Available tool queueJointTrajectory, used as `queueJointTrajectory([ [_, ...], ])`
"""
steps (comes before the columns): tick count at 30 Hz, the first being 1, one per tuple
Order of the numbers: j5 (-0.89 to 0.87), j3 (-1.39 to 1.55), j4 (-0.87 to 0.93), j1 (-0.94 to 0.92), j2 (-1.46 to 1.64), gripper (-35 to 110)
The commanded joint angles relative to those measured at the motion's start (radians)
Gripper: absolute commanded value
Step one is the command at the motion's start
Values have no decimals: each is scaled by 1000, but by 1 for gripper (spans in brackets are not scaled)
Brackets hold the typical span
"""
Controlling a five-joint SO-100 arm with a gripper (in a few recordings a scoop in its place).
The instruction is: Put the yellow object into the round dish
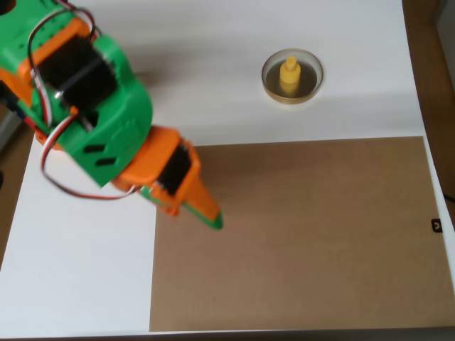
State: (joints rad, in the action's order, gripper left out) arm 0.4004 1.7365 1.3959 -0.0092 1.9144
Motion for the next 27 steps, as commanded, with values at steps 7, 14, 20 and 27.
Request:
queueJointTrajectory([
  [7,-52,127,-153,-206,107,21],
  [14,-114,307,-281,-310,276,21],
  [20,-164,468,-356,-354,416,20],
  [27,-152,632,-405,-364,538,19],
])
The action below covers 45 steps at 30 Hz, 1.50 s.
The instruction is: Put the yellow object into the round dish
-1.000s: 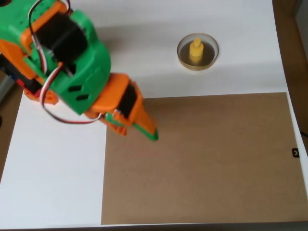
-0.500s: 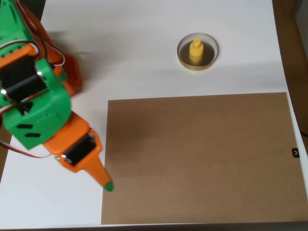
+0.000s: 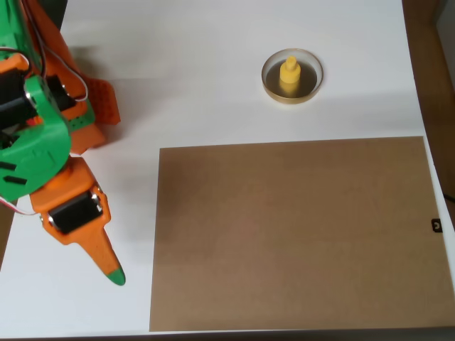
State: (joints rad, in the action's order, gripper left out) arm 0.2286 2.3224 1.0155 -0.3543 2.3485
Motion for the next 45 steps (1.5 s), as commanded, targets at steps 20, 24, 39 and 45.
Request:
queueJointTrajectory([
  [20,23,471,69,-8,781,21],
  [24,28,494,71,-15,793,21],
  [39,-32,591,78,-64,917,23],
  [45,-58,609,72,-81,917,22],
])
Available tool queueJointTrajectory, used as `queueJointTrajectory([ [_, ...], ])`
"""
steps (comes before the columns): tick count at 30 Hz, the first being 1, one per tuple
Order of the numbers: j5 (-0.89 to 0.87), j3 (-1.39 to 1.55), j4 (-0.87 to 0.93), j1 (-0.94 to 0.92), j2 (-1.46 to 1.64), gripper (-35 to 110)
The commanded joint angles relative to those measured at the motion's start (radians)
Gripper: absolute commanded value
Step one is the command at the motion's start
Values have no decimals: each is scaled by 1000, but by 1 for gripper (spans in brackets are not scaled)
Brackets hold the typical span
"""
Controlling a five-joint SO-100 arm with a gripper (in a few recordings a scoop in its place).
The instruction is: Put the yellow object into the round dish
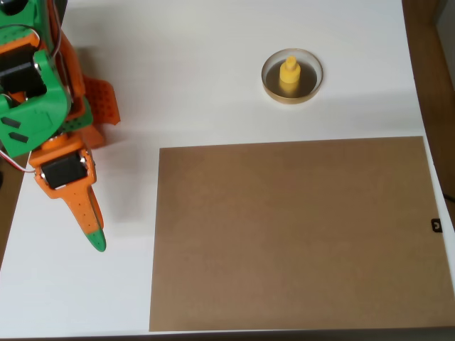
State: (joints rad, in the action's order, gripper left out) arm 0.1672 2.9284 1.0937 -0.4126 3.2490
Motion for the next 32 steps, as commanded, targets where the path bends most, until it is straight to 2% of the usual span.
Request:
queueJointTrajectory([
  [1,3,9,-6,-25,17,22],
  [19,-17,18,-25,-43,17,19],
  [32,-15,18,-25,-43,17,10],
])
